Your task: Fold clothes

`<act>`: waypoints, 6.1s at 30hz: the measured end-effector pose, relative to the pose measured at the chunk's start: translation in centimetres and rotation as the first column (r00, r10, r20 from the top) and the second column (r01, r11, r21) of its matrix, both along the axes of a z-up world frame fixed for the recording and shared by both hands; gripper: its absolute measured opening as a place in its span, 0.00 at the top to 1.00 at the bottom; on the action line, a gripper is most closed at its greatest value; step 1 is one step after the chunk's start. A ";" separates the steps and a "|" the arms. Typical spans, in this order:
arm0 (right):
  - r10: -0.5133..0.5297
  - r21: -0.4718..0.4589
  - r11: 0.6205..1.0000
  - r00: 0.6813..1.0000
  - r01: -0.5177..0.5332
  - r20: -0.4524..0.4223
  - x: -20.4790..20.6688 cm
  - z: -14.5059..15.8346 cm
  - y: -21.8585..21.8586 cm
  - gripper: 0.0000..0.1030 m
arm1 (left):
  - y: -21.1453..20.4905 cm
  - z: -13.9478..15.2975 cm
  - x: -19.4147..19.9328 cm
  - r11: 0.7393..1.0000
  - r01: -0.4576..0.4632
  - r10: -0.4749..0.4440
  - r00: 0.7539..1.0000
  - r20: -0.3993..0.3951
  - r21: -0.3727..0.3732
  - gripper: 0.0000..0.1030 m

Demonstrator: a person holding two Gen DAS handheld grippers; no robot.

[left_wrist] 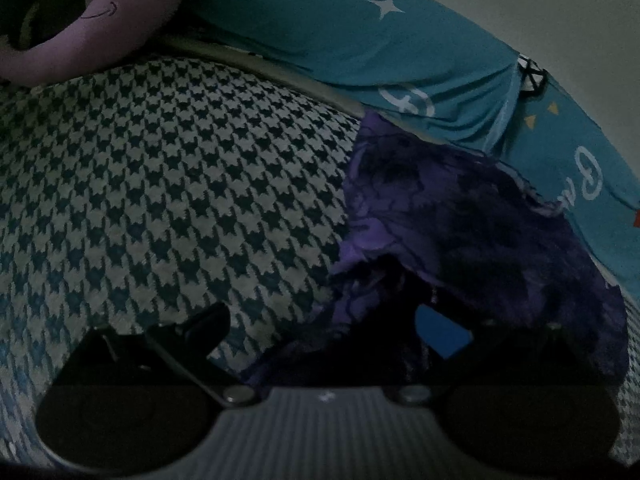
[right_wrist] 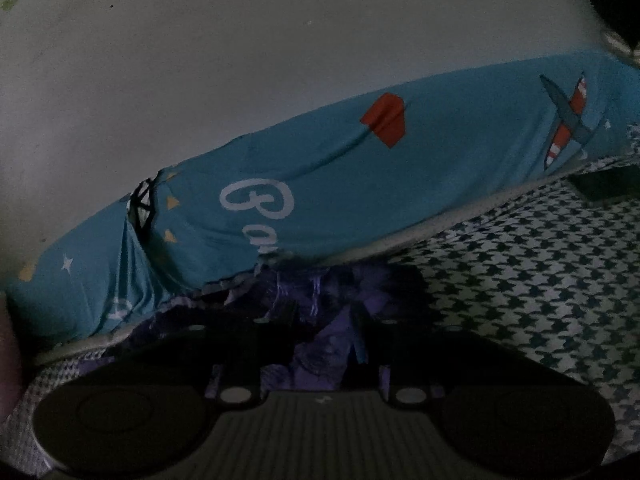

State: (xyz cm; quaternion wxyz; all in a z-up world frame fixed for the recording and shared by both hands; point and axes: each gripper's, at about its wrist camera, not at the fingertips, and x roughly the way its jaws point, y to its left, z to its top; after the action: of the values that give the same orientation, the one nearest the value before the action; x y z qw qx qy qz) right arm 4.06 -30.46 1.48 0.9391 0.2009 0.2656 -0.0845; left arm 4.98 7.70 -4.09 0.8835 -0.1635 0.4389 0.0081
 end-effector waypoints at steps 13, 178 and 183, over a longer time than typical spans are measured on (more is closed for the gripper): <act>0.055 0.037 0.998 0.988 -0.051 -0.144 -0.2 -3.1 -0.9 0.67 | 0.2 -0.7 0.4 0.998 -0.024 0.024 1.000 -0.013 0.059 0.00; 0.315 -0.224 0.877 0.862 -0.424 -0.398 -21.8 -6.0 14.8 0.41 | 2.0 -2.5 -17.3 0.927 0.188 -0.195 0.981 -0.009 0.325 0.00; 0.310 -0.196 0.900 0.887 -0.390 -0.343 -23.2 -5.3 13.5 0.41 | 1.7 -1.7 -18.6 0.935 0.159 -0.177 0.984 0.027 0.318 0.00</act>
State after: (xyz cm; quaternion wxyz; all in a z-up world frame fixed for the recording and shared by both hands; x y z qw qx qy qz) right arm -19.15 -16.98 -3.78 0.9046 0.0094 0.4255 0.0238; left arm -13.67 9.41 -5.75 0.9075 0.0174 0.4196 -0.0019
